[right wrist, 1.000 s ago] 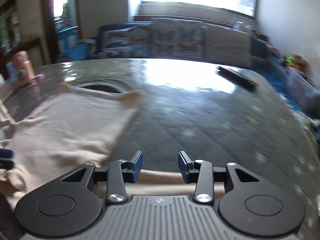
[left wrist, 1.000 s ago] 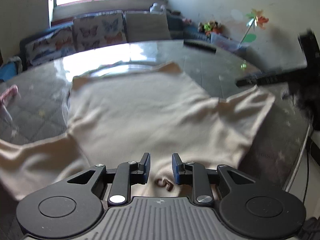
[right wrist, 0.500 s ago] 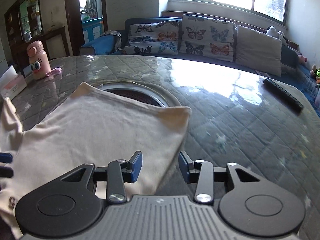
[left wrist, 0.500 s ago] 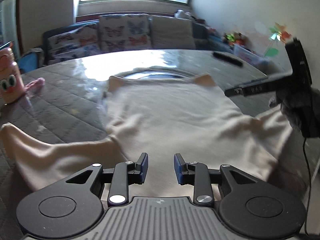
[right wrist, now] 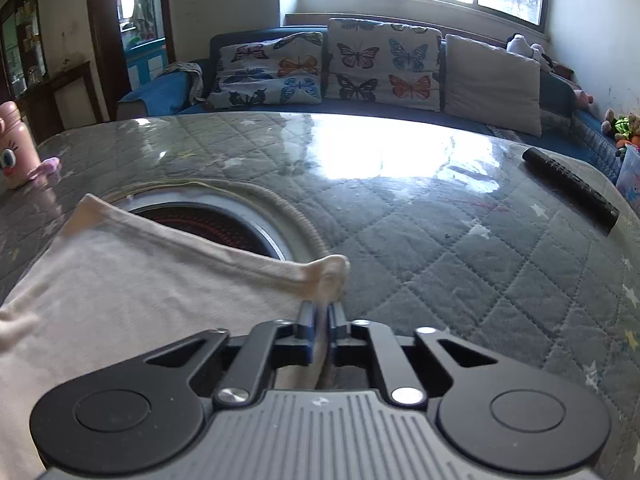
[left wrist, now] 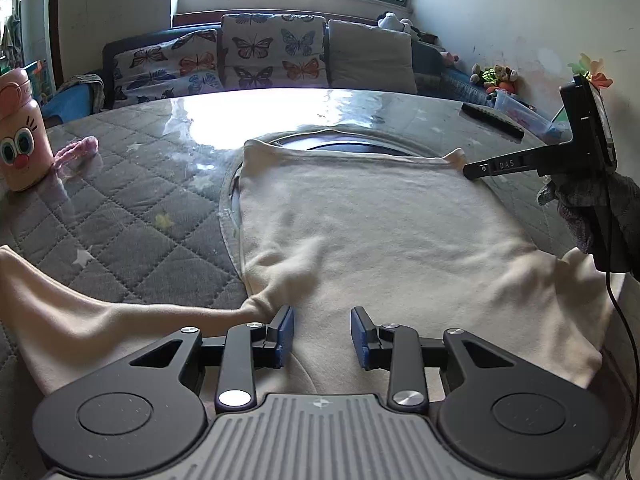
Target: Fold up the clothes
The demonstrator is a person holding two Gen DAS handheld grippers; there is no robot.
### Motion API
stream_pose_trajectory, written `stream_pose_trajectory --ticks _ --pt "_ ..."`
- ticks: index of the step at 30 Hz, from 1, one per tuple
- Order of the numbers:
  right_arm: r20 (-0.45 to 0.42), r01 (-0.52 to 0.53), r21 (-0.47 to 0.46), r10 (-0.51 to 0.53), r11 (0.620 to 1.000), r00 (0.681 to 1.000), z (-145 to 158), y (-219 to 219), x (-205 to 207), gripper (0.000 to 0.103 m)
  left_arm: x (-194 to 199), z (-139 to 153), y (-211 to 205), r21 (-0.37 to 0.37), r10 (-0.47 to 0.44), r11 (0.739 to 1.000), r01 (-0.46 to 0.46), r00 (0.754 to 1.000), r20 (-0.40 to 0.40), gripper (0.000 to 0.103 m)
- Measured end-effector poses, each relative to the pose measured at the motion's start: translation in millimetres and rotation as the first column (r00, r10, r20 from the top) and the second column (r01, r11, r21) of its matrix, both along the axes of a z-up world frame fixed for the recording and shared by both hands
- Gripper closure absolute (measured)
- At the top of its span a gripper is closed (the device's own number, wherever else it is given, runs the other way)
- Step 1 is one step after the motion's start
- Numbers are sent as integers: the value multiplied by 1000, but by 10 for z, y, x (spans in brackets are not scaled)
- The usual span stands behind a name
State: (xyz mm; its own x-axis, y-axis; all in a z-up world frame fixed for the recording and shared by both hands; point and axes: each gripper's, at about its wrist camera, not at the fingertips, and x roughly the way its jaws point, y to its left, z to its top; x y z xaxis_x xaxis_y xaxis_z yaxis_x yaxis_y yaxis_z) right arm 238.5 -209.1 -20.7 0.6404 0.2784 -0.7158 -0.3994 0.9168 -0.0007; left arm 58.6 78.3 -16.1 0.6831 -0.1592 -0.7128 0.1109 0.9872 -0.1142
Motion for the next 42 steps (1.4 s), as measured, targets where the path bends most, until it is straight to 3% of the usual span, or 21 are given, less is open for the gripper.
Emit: stream_pose_trajectory --ticks 10,12,15,19,21,24,30,34,38,42 --pt "37 21 -23 -20 1000 999 -18 110 354 100 186 -26 -11 -1 13 1000 -13 1000 7 67" --pt "40 23 -25 -22 999 999 -14 130 395 98 163 -16 -18 -1 6 1000 -6 1000 9 64" --pt "59 9 -35 -7 999 998 39 135 356 87 63 45 12 -5 14 1000 -14 1000 26 64" --pt "80 -67 -57 71 996 994 181 165 93 66 -141 143 173 -7 76 997 -75 996 57 63" --pt "75 -123 -63 128 990 989 223 219 -104 65 -250 178 298 1 126 992 -126 990 69 62" --pt "65 -211 -70 216 975 974 269 317 -424 54 -412 230 490 10 201 979 -203 975 89 62" --pt "41 -378 -79 382 923 923 267 575 -1058 42 -603 250 943 41 387 918 -394 914 117 62" --pt "31 -436 -75 439 897 898 248 692 -1331 37 -555 213 1188 18 480 875 -483 873 90 64" --pt "10 -454 -74 456 888 890 194 757 -1450 35 -356 214 1207 11 486 872 -490 868 100 64" --pt "-8 -448 -66 448 892 894 149 766 -1468 35 -68 188 1171 -32 459 888 -458 881 113 64"
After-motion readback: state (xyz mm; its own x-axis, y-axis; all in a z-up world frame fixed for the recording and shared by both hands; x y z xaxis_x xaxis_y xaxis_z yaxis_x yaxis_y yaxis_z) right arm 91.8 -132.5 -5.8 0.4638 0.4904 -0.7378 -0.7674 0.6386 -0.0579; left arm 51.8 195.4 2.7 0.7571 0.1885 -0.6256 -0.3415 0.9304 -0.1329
